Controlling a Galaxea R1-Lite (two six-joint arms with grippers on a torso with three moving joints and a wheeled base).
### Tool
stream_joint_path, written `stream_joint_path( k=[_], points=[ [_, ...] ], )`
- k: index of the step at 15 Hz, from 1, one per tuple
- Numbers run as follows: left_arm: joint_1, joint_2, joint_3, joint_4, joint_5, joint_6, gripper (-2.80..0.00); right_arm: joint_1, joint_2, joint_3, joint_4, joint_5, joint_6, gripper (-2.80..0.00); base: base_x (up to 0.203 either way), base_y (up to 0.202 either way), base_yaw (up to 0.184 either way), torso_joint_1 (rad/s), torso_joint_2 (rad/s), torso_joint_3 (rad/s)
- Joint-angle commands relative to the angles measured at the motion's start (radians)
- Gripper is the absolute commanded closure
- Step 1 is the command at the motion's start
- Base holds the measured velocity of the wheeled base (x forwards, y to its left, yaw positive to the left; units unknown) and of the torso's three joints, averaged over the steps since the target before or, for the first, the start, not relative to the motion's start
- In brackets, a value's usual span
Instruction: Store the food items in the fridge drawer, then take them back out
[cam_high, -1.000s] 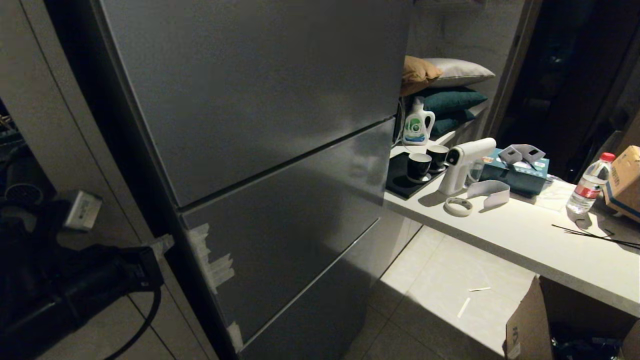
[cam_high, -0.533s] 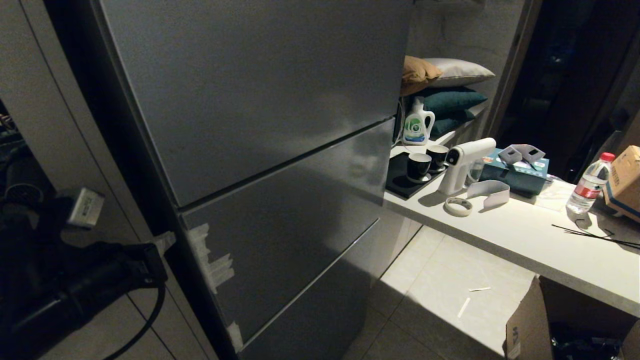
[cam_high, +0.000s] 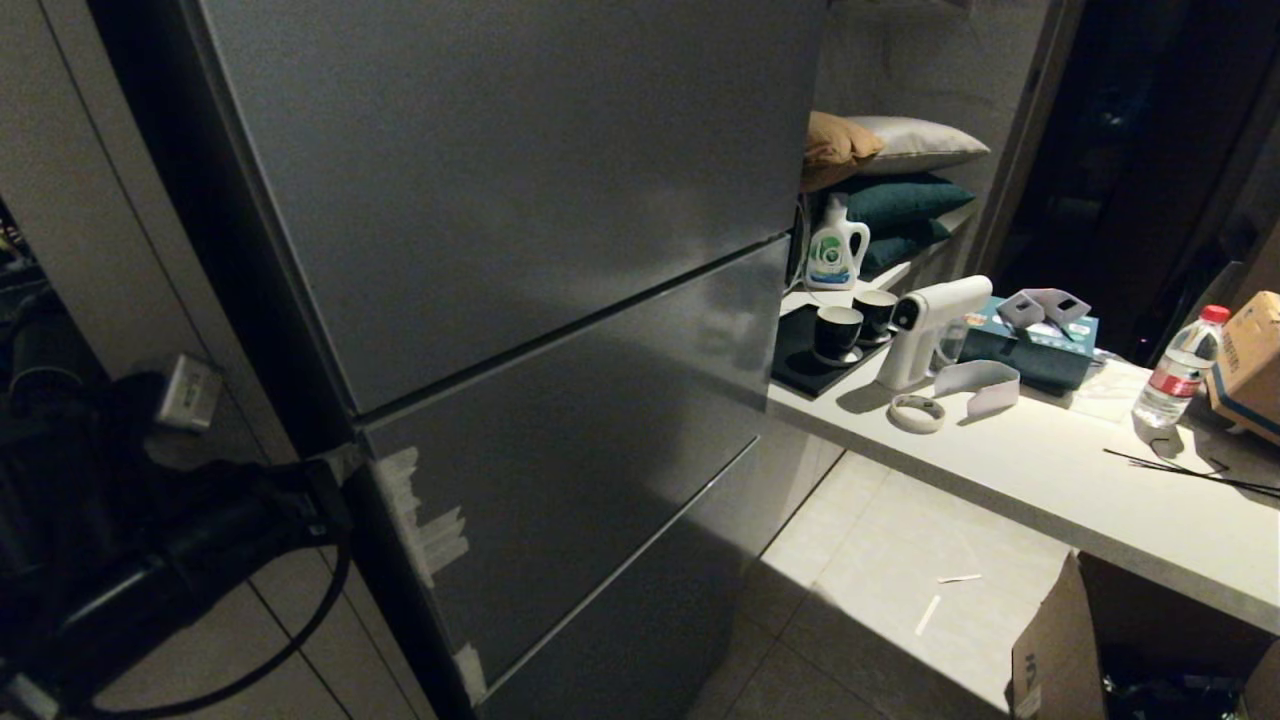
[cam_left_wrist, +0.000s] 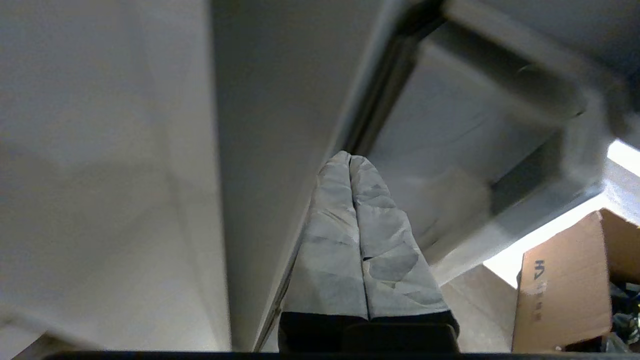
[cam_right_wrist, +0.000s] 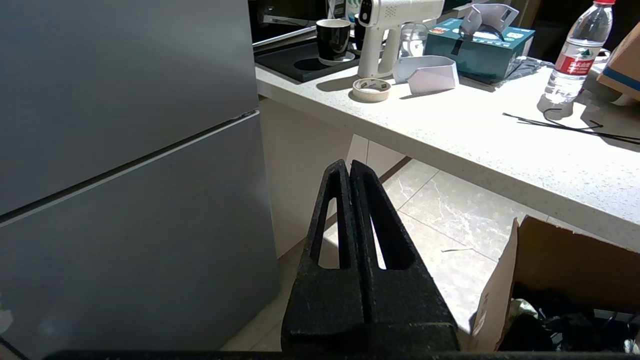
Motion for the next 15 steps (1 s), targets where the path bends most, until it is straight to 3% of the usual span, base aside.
stream_joint_path(
  k=[1, 6, 15],
  points=[
    [-0.016, 0.036, 0.005, -0.036, 0.001, -0.003, 0.00, 0.000, -0.002, 0.031, -0.001, 0.000, 0.000, 0.00, 0.000, 0.000, 0.000, 0.000, 0.00, 0.000],
    [-0.118, 0.040, 0.049, -0.071, -0.006, -0.049, 0.00, 0.000, -0.002, 0.031, -0.001, 0.000, 0.000, 0.00, 0.000, 0.000, 0.000, 0.000, 0.00, 0.000],
    [-0.259, -0.002, 0.098, -0.099, -0.006, -0.049, 0.00, 0.000, -0.002, 0.031, -0.001, 0.000, 0.000, 0.00, 0.000, 0.000, 0.000, 0.000, 0.00, 0.000]
  ],
)
